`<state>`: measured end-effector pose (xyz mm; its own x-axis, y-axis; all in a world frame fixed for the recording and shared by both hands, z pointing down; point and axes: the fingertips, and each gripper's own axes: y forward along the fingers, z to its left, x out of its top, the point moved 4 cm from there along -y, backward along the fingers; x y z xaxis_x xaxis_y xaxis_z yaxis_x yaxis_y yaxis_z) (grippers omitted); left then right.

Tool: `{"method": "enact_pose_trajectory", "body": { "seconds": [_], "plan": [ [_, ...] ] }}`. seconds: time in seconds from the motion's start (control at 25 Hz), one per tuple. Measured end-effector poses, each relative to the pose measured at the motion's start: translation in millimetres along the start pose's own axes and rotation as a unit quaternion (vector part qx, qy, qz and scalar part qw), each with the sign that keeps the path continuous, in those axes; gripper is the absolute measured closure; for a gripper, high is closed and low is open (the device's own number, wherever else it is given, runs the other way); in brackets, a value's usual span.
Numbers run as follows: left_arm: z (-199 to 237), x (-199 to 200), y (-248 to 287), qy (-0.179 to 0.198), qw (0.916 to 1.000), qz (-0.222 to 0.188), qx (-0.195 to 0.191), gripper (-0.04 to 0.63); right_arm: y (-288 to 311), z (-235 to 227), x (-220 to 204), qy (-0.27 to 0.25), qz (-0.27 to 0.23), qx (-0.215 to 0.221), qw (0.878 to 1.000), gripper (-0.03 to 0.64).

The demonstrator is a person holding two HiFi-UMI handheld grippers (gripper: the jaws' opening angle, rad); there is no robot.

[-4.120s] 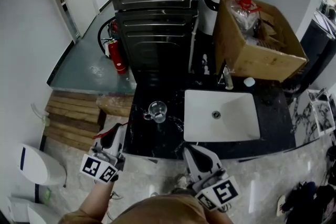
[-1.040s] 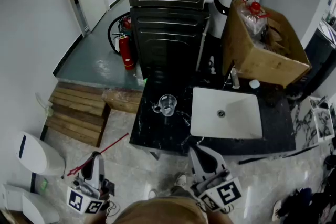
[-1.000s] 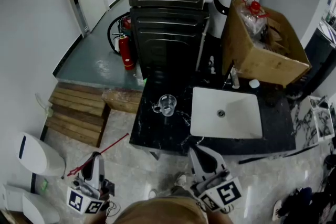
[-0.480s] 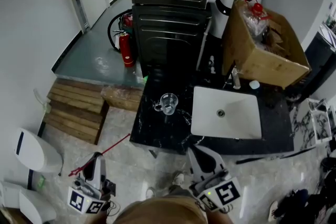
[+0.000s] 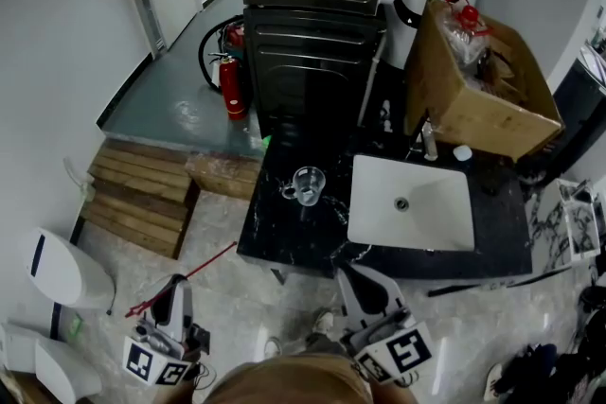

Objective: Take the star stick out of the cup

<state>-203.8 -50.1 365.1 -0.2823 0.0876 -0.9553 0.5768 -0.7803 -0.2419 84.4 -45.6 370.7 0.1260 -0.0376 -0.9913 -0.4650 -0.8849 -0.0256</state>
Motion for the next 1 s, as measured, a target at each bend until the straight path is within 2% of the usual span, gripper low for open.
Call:
{"method": "enact_pose_trajectory", "body": {
  "seconds": [0.4,1.0],
  "plan": [
    [-3.1,-1.1,3.1,-0.001,0.9999,-0.001,-0.012,0.580,-6.7,0.8,-0.8,-0.002,0.002,-0.009,1.000,0.615],
    [-3.3,-0.8,3.4,0.000,0.9999,0.003,-0.011,0.580,-1.3,3.5,-3.1,0.005,0.002,0.002,1.000,0.615]
  ]
}}
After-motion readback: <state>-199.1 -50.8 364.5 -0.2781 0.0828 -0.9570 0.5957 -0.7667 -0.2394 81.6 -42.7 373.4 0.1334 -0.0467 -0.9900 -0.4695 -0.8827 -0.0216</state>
